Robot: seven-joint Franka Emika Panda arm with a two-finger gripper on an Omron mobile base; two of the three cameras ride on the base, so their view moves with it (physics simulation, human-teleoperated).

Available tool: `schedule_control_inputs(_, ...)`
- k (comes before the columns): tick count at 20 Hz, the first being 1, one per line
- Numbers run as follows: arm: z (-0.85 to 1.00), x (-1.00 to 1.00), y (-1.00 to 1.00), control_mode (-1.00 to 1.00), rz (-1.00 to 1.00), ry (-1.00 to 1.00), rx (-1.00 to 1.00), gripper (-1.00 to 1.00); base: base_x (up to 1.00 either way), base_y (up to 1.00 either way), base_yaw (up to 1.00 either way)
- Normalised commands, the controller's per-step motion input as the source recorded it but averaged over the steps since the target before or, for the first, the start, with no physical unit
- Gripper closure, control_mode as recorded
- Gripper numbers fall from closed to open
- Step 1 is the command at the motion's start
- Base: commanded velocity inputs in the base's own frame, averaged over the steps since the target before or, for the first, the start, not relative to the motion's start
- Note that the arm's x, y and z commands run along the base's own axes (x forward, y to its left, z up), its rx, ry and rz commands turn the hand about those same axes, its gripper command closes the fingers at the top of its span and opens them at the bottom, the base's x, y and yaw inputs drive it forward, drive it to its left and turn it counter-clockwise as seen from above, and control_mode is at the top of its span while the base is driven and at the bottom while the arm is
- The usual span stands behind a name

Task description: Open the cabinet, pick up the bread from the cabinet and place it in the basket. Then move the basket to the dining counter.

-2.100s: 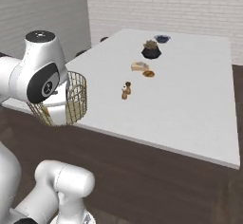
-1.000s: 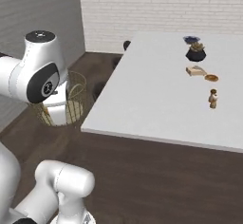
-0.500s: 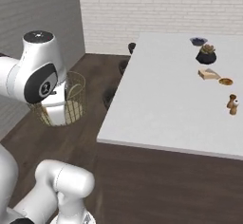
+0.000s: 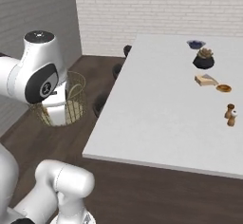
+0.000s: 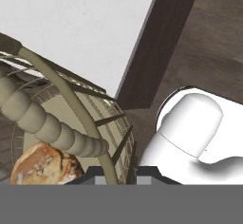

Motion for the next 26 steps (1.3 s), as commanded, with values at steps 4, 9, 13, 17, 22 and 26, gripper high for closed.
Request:
schedule_control_inputs(4,-0.07,0.19,-0.06,-1.0,0.0,-0.02,0.0,1.0,0.44,-0.32,0.0)
schedule_control_inputs(9,-0.15,0.98,-0.62,-1.0,0.0,-0.01,0.05,1.0,0.0,0.0,0.0)
schedule_control_inputs(13,-0.2,1.0,-0.76,-1.0,0.0,0.0,0.07,1.0,0.0,0.0,0.0)
schedule_control_inputs(17,-0.23,1.0,-0.6,-1.0,-0.01,0.02,0.02,1.0,0.0,0.0,0.0)
schedule_control_inputs(22,-0.46,0.99,-0.22,-1.0,-0.02,0.03,0.0,1.0,0.0,0.0,0.0)
schedule_control_inputs(26,-0.82,0.84,0.0,-1.0,-0.03,0.0,0.0,1.0,0.0,0.0,0.0)
